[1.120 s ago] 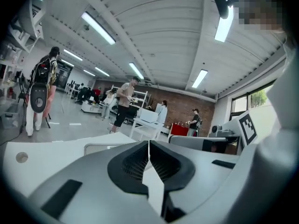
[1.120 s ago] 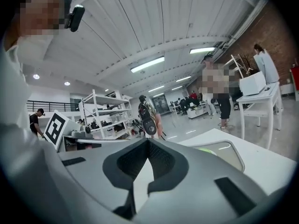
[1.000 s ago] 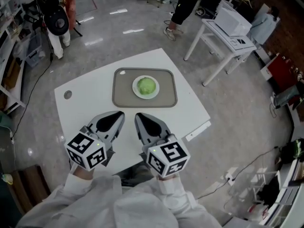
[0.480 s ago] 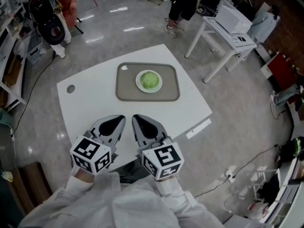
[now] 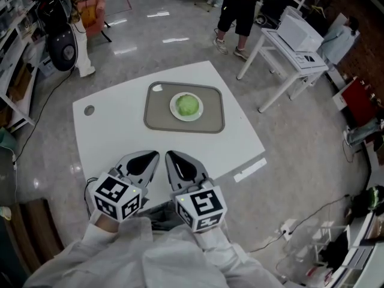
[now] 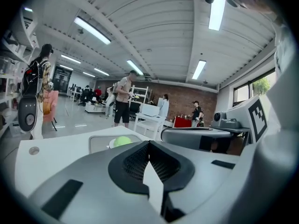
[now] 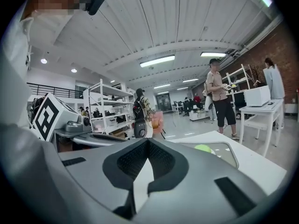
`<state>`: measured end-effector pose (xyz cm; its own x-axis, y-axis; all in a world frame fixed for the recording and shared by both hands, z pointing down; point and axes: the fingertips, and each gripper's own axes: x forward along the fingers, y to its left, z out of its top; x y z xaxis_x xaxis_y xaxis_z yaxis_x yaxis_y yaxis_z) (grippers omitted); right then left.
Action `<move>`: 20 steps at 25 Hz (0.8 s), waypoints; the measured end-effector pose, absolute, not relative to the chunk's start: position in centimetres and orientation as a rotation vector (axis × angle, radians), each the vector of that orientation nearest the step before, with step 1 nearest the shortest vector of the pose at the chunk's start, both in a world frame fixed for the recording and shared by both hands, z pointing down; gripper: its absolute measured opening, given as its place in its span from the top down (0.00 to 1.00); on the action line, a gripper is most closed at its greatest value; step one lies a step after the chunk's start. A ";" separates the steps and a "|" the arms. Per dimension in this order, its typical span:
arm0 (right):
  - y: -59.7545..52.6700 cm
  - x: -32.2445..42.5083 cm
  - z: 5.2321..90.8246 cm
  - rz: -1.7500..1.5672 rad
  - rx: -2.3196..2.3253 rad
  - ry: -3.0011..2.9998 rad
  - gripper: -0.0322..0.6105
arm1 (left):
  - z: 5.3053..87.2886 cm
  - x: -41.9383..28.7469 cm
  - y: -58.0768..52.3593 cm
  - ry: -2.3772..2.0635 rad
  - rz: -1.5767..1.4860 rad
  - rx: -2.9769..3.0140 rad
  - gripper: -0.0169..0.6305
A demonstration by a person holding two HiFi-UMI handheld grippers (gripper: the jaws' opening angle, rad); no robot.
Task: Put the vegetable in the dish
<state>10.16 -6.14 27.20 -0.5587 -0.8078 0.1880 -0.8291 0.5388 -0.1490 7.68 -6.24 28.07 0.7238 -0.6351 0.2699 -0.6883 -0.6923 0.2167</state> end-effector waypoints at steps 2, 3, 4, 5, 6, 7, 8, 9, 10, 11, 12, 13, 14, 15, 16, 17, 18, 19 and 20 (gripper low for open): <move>-6.0 10.5 27.3 0.345 1.418 -2.671 0.93 | 28.2 8.1 -6.0 -1.042 0.252 2.625 0.96; -5.9 10.6 27.3 0.347 1.416 -2.673 0.93 | 28.2 8.3 -6.0 -1.046 0.248 2.623 0.96; -5.9 10.7 27.3 0.348 1.415 -2.677 0.93 | 28.2 8.3 -6.0 -1.050 0.242 2.619 0.96; -5.8 10.8 27.3 0.348 1.414 -2.680 0.93 | 28.3 8.2 -6.0 -1.054 0.233 2.612 0.96; -5.7 10.9 27.3 0.347 1.413 -2.683 0.93 | 28.4 8.1 -6.0 -1.061 0.225 2.602 0.96; -5.7 11.0 27.4 0.344 1.411 -2.685 0.93 | 28.5 8.0 -6.1 -1.069 0.217 2.590 0.96; -5.6 11.1 27.4 0.341 1.409 -2.686 0.93 | 28.6 7.9 -6.1 -1.080 0.212 2.578 0.96; -5.5 11.3 27.4 0.340 1.408 -2.686 0.93 | 28.6 7.8 -6.2 -1.090 0.209 2.568 0.96; -5.4 11.4 27.4 0.338 1.409 -2.684 0.93 | 28.6 7.7 -6.3 -1.098 0.208 2.562 0.96; -5.4 11.5 27.4 0.336 1.410 -2.684 0.93 | 28.6 7.6 -6.3 -1.105 0.208 2.559 0.96; -5.3 11.6 27.4 0.334 1.410 -2.683 0.93 | 28.5 7.6 -6.3 -1.109 0.208 2.558 0.96; -5.2 11.7 27.5 0.335 1.411 -2.683 0.93 | 28.5 7.7 -6.3 -1.111 0.206 2.557 0.96; -5.2 11.8 27.6 0.338 1.412 -2.682 0.93 | 28.5 7.8 -6.3 -1.111 0.202 2.556 0.96; -5.1 11.9 27.6 0.341 1.414 -2.680 0.93 | 28.5 7.9 -6.3 -1.109 0.201 2.554 0.96; -5.2 12.0 27.6 0.343 1.418 -2.678 0.93 | 28.6 8.1 -6.2 -1.106 0.203 2.554 0.96; -5.2 12.1 27.6 0.344 1.422 -2.675 0.93 | 28.6 8.3 -6.2 -1.102 0.208 2.555 0.96; -5.2 12.2 27.6 0.346 1.425 -2.672 0.93 | 28.7 8.4 -6.1 -1.099 0.214 2.557 0.96; -5.2 12.2 27.7 0.349 1.423 -2.670 0.93 | 28.7 8.5 -6.1 -1.096 0.218 2.558 0.96; -5.1 12.1 27.8 0.351 1.420 -2.670 0.93 | 28.7 8.5 -6.1 -1.094 0.220 2.558 0.96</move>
<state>12.13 -5.11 27.79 -0.5613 -0.8049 0.1927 -0.8273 0.5396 -0.1560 8.50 -6.07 28.75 0.6897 -0.6698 0.2752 -0.7241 -0.6408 0.2549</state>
